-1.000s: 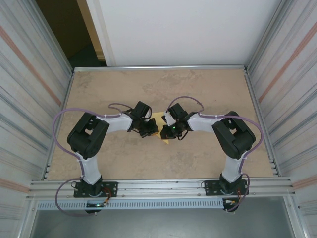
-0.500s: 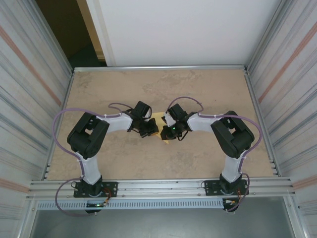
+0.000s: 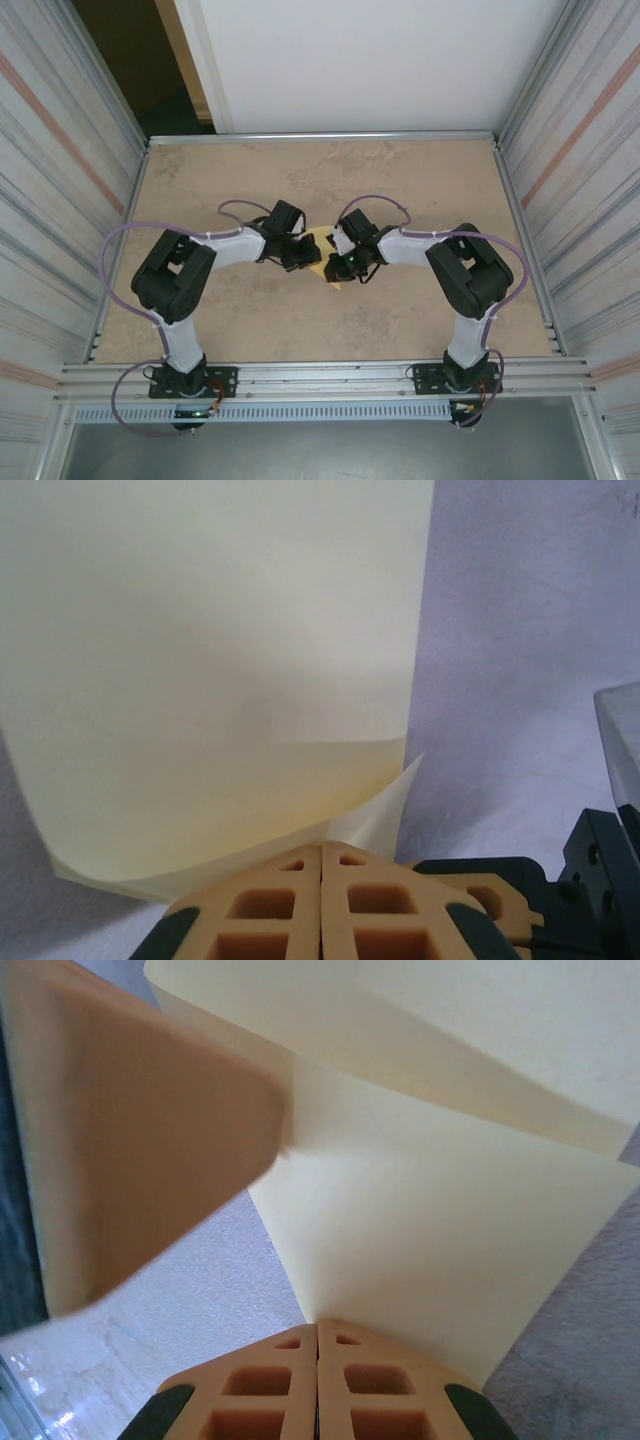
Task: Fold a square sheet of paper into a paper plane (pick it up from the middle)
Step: Third fold the triangle at the center of the table.
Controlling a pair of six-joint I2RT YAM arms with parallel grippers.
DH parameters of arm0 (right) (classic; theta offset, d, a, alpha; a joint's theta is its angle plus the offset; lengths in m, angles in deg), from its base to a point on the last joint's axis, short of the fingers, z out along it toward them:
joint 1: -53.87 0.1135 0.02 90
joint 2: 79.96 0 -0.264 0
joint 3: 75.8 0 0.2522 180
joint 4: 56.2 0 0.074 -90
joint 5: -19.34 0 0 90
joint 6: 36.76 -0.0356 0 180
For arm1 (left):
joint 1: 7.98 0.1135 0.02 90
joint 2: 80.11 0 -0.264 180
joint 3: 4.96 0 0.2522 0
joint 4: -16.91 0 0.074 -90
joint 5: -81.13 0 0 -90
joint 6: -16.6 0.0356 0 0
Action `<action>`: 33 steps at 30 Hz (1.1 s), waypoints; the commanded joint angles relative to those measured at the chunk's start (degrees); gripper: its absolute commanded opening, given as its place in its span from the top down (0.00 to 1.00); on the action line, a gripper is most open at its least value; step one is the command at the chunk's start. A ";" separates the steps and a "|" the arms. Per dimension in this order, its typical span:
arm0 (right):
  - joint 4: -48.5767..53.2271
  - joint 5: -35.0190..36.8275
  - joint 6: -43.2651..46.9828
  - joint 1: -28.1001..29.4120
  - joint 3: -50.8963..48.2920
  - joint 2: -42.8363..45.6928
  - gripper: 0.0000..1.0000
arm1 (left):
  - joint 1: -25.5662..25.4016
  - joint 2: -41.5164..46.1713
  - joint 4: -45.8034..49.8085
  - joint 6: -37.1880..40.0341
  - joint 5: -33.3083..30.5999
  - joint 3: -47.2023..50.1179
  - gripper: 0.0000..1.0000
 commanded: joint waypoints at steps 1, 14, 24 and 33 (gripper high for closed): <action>3.07 1.65 0.91 -0.13 0.55 -2.19 0.91 | -1.31 -1.17 -0.40 0.91 -1.43 -1.01 0.92; 3.64 2.43 0.46 -0.26 -0.08 -2.54 0.91 | -0.20 -0.53 -0.15 0.09 -5.90 3.63 0.94; 4.58 3.16 0.20 -0.69 -0.64 -2.87 0.91 | 2.27 -0.08 -0.72 2.10 -7.02 5.83 0.94; 4.14 -0.54 0.10 -1.96 0.03 2.44 0.91 | 2.78 -2.03 -1.62 2.20 -7.08 7.99 0.95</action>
